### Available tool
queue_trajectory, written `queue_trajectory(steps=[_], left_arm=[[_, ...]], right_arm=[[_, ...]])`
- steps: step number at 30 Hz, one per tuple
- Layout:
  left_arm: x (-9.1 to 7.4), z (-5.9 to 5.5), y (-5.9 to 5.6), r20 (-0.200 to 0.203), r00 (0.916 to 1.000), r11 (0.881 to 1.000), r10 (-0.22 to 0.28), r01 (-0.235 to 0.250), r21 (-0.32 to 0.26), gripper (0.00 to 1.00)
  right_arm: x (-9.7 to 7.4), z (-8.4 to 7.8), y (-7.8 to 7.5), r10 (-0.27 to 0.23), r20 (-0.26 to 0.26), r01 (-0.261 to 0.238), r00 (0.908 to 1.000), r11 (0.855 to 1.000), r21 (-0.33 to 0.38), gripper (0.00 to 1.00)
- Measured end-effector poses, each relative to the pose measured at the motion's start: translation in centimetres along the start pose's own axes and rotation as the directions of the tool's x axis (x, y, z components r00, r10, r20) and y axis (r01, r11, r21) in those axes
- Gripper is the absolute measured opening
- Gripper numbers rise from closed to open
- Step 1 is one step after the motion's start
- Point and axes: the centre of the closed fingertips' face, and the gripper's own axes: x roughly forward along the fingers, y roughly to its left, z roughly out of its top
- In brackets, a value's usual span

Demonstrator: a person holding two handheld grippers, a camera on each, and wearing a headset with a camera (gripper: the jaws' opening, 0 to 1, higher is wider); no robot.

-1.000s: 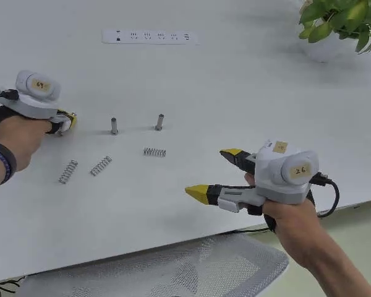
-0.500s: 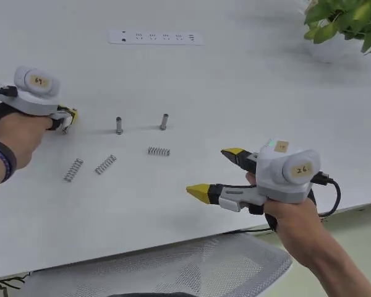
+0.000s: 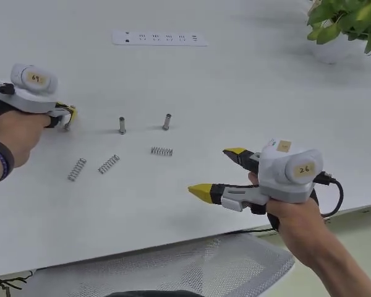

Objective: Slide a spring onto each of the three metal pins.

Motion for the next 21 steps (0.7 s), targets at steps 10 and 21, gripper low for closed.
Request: queue_trajectory(steps=[10, 21], left_arm=[[-0.4, 0.1, 0.4, 0.003, 1.0, 1.0, 0.004, -0.004, -0.006, 0.0], [-1.0, 0.0, 0.4, 0.0, 1.0, 1.0, 0.006, -0.006, 0.005, 0.0]], right_arm=[[0.2, 0.0, 0.2, 0.006, 0.0, -0.006, 1.0, 1.0, -0.001, 0.71], [0.2, 0.0, 0.3, 0.007, 0.001, -0.007, 1.0, 1.0, -0.004, 0.71]])
